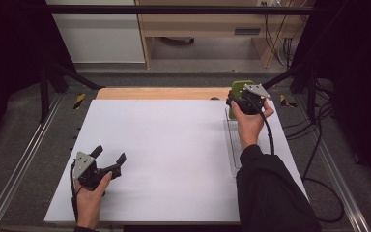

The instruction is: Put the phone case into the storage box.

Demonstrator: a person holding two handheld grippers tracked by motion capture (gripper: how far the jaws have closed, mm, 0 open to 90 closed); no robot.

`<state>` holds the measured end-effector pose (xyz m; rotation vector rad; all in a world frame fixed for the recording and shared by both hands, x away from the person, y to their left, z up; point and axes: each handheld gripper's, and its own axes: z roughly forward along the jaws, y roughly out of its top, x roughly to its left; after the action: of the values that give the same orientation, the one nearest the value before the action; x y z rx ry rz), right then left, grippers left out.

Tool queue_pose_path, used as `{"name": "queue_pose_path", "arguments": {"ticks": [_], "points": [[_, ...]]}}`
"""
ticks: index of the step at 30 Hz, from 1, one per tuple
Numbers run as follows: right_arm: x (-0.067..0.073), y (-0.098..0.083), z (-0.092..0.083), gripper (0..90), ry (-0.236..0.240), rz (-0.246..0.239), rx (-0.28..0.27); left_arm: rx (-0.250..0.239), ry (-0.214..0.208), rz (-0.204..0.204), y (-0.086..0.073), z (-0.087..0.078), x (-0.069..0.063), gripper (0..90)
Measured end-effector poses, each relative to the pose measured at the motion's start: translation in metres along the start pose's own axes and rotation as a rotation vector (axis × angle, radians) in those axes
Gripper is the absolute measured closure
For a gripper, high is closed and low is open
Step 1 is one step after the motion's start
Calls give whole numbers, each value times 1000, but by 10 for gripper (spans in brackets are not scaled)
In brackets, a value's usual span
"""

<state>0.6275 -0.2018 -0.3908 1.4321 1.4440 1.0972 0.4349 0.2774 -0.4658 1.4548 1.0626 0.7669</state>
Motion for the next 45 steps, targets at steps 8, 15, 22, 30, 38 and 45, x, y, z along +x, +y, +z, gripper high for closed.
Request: {"name": "queue_pose_path", "arguments": {"ticks": [8, 15, 22, 30, 38, 45], "points": [[-1, -4, 4, 163, -7, 4, 1, 1, -1, 1, 0, 0, 0, 44], [-1, -10, 10, 163, -15, 10, 2, 3, -4, 3, 0, 1, -1, 45], [-2, -15, 16, 163, -18, 26, 5, 7, -6, 5, -1, 2, -2, 47], [-3, -20, 19, 162, -21, 30, 4, 7, -7, 8, -1, 1, -2, 49], [0, -23, 22, 162, -18, 31, 12, 7, -8, 9, -1, 2, -2, 50], [0, -26, 23, 162, -18, 31, 18, 7, -9, 11, -1, 2, -2, 50]]}}
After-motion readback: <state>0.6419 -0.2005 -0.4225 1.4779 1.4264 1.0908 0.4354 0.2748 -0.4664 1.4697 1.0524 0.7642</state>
